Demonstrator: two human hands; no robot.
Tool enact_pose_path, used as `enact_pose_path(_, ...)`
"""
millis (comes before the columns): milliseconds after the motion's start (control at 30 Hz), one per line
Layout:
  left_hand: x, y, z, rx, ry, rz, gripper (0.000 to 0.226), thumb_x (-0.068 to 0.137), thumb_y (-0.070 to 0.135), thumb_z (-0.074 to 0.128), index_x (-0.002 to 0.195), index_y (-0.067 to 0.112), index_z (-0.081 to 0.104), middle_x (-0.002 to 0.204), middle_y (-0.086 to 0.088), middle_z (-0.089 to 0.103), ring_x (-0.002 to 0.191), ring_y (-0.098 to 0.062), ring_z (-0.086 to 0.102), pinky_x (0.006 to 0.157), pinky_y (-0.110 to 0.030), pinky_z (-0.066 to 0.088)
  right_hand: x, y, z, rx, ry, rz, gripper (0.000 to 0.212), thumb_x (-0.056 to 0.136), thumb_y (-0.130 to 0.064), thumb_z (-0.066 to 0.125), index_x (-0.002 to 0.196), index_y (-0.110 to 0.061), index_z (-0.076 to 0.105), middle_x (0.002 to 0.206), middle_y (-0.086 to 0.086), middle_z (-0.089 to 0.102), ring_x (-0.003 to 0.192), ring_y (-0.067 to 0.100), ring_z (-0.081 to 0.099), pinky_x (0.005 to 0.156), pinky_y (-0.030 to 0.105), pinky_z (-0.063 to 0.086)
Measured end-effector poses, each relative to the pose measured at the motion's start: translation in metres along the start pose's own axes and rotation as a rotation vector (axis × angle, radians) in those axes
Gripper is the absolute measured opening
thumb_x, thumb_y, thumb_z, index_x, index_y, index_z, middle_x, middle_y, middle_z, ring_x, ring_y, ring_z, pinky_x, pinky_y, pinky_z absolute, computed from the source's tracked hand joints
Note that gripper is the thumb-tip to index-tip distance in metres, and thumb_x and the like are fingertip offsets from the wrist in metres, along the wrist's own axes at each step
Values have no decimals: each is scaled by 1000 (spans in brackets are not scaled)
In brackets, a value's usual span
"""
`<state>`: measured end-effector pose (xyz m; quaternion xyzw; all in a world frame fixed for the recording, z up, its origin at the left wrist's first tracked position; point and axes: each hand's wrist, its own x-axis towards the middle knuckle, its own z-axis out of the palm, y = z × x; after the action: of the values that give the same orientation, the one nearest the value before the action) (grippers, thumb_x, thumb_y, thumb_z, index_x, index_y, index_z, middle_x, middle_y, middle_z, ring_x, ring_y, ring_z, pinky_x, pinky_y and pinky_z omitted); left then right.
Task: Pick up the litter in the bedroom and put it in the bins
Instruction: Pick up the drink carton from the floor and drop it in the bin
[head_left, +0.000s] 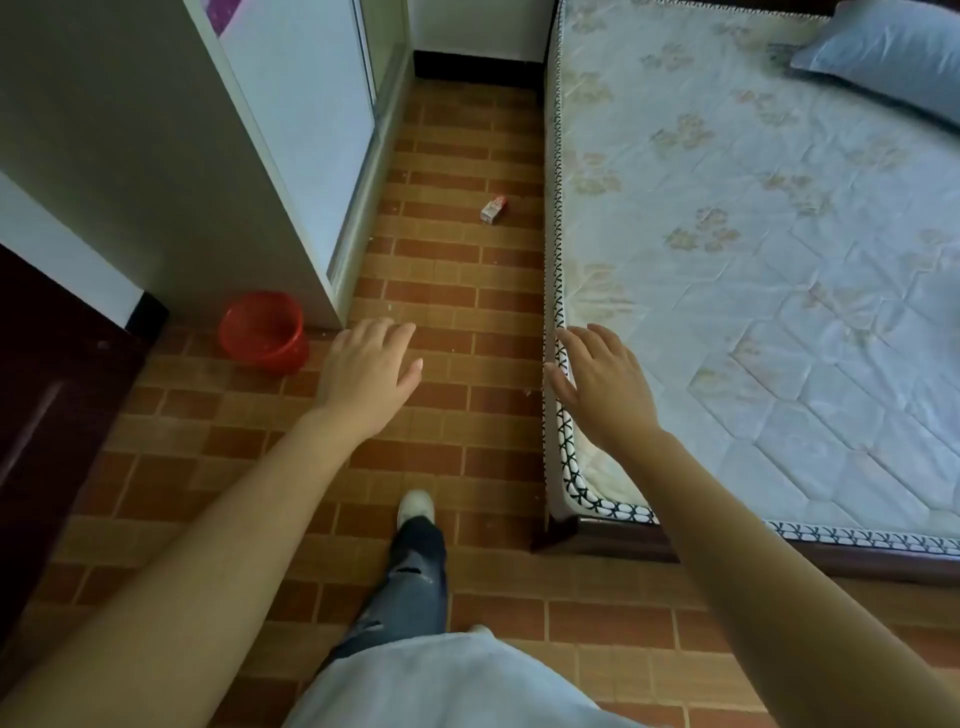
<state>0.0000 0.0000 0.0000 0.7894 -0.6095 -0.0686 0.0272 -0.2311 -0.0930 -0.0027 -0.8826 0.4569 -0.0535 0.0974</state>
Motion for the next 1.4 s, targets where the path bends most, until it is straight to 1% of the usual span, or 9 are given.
enact_pose_path(100,35,-13,1,-9,29,19,48,95,35,39,137,12,38,140,-11,45,132,-27,38,108,-41,30,35,5,1,-18,22,30,45,95,-34,43,131,-7,45,135,11,51,131,31,37,106,44,33)
enact_pose_path(200,78,-31,-1,-7,8,40,48,95,36,39,137,13,38,140,-11,45,132,-27,38,109,-42,30,79,3,1,-31,4,57,47,95,-37,38,132,-8,44,136,10,50,132,30,36,106,44,32)
enact_pose_path(467,204,-80,-17,25,-47,78,51,95,41,36,140,17,31,146,-9,38,136,-26,32,113,-41,27,201,-9,-5,-14,22,151,47,96,-37,38,134,-10,42,138,9,48,134,29,33,110,44,30)
enact_pose_path(733,312,-96,-26,13,-59,121,50,94,40,39,139,18,34,145,-7,40,136,-25,35,112,-40,30,294,7,-16,-24,4,220,48,97,-37,35,137,-11,38,142,8,44,137,28,29,111,42,26)
enact_pose_path(1033,445,-91,-19,23,-76,76,50,94,42,40,139,20,35,145,-6,39,136,-25,34,111,-40,31,422,67,-15,6,44,204,46,96,-34,40,134,-8,41,138,9,48,135,30,32,108,44,30)
enact_pose_path(1233,551,-66,-34,13,-70,76,50,95,40,39,139,18,34,146,-6,39,136,-25,34,111,-40,30,513,116,-33,-13,0,188,47,97,-35,37,137,-11,38,142,7,44,138,26,28,110,42,27)
enact_pose_path(1400,617,-61,-45,13,-56,47,50,94,40,40,139,17,35,144,-7,40,134,-25,36,111,-40,32,581,142,-43,-16,-17,154,47,97,-36,35,137,-12,38,142,6,44,137,26,28,111,41,27)
